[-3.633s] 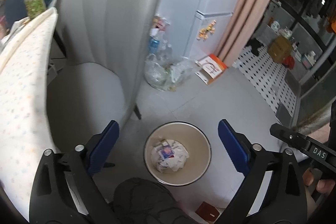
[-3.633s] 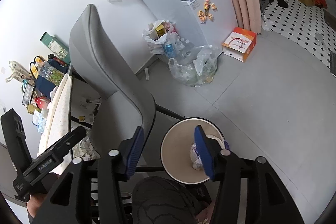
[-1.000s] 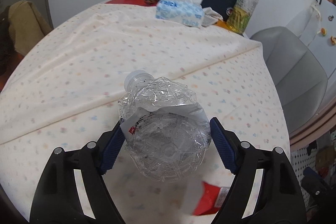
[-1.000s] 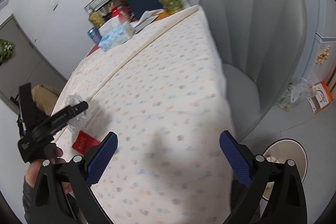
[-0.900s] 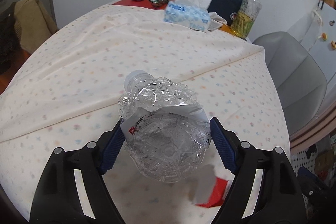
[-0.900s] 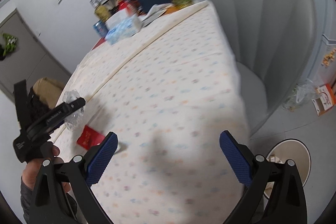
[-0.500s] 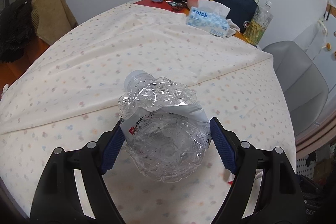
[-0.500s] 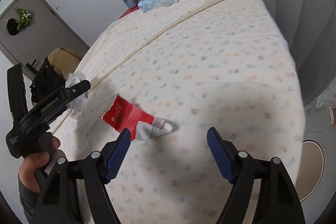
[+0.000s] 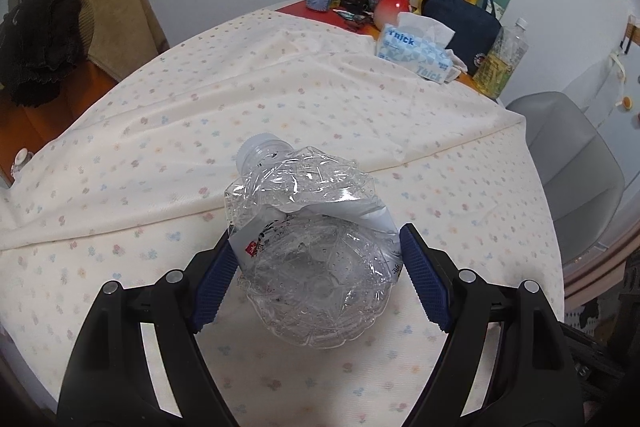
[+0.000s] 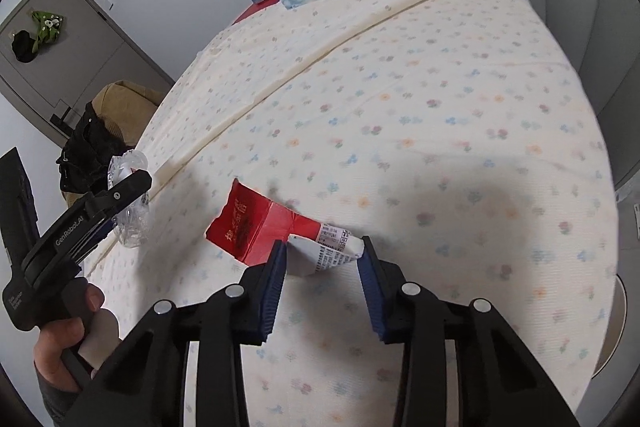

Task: Collect trash
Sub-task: 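Grasp the crushed plastic bottle with the left gripper while the right gripper grasps the red wrapper, then carry the bottle and red wrapper to the floor bin with both grippers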

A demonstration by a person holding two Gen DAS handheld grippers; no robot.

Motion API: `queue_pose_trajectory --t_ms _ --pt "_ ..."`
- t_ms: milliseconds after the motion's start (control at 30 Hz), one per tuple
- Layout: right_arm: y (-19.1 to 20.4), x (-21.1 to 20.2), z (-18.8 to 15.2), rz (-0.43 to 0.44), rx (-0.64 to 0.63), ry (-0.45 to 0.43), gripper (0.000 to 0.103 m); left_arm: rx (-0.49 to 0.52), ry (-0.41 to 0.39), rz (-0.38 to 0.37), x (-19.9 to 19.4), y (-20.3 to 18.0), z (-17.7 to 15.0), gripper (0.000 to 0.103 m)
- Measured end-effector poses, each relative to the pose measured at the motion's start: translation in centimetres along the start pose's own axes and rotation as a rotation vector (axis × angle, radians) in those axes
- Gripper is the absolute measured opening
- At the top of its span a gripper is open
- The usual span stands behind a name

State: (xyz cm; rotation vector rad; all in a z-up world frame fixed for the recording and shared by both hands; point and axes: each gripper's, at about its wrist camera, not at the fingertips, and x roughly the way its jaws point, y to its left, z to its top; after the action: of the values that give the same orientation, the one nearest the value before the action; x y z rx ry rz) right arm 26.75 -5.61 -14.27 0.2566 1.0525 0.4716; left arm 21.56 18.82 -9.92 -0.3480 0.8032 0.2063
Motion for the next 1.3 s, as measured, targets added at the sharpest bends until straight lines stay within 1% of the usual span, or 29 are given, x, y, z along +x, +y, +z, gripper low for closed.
queue_pose_trajectory --t_ms 33,100,300,633,933,1033,1300 --pt "-0.1 -0.3 0.0 0.003 0.000 -0.006 0.014 0.005 -0.003 -0.006 -0.1 -0.3 0.0 0.079" --pt "-0.4 -1.2 0.0 -0.023 -0.013 -0.026 0.013 0.023 -0.010 -0.025 -0.4 -1.5 0.1 0.079" --pt "-2.3 -4.0 -0.3 -0.043 0.003 -0.075 0.011 0.078 -0.008 -0.082 -0.4 -5.5 0.0 0.079" --pt "-7.5 -9.3 -0.4 -0.099 0.088 -0.168 0.009 0.189 0.009 -0.184 0.0 -13.4 -0.8 0.079" --pt "-14.3 -15.2 -2.0 -0.194 0.209 -0.258 0.009 0.304 0.046 -0.276 0.6 -21.8 -2.8 0.079" --pt "-16.3 -16.7 -2.7 -0.223 0.238 -0.277 0.009 0.348 0.061 -0.308 0.8 -24.9 -4.0 0.079" --pt "-23.1 -21.4 -5.7 -0.295 0.363 -0.329 0.009 0.460 0.104 -0.386 1.0 -32.7 -7.3 0.079"
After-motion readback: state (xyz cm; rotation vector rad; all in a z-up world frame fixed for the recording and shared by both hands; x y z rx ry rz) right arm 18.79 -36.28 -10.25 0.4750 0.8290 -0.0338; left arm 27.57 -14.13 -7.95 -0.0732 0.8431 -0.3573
